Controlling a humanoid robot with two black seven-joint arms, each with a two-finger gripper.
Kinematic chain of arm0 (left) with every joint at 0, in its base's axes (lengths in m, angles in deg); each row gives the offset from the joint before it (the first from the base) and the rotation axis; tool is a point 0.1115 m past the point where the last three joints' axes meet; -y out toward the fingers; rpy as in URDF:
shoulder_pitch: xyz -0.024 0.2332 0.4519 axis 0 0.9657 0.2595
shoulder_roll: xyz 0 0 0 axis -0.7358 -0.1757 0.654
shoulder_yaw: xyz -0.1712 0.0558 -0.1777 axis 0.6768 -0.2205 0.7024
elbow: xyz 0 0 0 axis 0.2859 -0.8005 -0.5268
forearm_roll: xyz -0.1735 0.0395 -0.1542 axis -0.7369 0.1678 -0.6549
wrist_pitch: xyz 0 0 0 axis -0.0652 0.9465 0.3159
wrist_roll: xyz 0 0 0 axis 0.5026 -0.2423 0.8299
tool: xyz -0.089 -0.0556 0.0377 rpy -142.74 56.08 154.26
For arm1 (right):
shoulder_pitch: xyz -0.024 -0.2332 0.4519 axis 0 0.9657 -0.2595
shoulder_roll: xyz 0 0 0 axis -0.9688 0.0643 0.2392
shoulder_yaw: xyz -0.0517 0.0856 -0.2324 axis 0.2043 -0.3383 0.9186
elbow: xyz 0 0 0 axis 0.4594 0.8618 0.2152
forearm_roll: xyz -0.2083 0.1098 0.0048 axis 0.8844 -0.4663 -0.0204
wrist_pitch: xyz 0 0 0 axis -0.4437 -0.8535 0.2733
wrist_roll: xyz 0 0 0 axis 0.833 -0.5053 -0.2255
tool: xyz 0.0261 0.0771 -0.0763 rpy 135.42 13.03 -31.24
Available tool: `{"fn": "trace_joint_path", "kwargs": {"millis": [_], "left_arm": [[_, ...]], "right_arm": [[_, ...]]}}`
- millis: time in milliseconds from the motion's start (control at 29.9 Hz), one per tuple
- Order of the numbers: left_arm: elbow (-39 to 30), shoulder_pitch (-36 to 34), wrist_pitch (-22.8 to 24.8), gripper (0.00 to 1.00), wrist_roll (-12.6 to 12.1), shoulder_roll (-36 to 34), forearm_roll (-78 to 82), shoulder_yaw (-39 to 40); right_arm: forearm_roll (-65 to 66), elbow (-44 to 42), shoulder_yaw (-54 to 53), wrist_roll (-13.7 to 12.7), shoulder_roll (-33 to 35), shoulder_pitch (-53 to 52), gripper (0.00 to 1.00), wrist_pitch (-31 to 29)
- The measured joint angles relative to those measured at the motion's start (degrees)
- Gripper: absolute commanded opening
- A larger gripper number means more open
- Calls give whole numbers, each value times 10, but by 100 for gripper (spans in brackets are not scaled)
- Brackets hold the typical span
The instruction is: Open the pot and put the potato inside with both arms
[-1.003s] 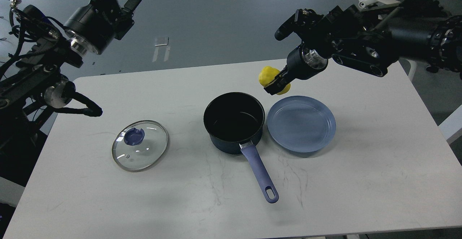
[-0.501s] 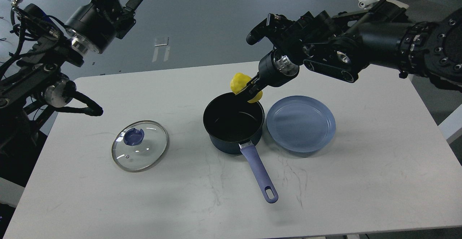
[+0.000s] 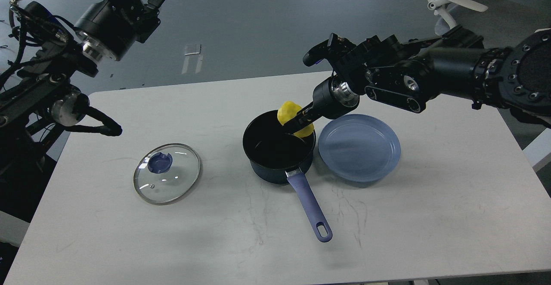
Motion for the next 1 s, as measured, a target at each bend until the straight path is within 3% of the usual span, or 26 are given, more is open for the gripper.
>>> {"fn": "trace_joint_path", "kwargs": {"millis": [67, 134, 234, 401, 501, 635, 1003], "left_arm": [[0, 0, 0, 98, 0, 0, 0, 0], [0, 0, 0, 98, 0, 0, 0, 0], [-1, 1, 0, 98, 0, 0, 0, 0], [0, 1, 0, 98, 0, 1, 0, 0], [0, 1, 0, 98, 0, 2, 0, 0], [0, 1, 0, 98, 0, 2, 0, 0], [0, 2, 1, 98, 0, 0, 0, 1]], "right_arm": [[-1, 1, -1, 0, 0, 9, 28, 9], [-2, 2, -1, 0, 0, 14, 48, 19], [-3, 3, -2, 0, 0, 16, 55, 33], [-14, 3, -3, 0, 0, 18, 81, 45], [-26, 3, -3, 0, 0, 18, 90, 47], [-28, 3, -3, 0, 0, 18, 95, 48], [-40, -11, -16, 0, 0, 7, 97, 47]]}}
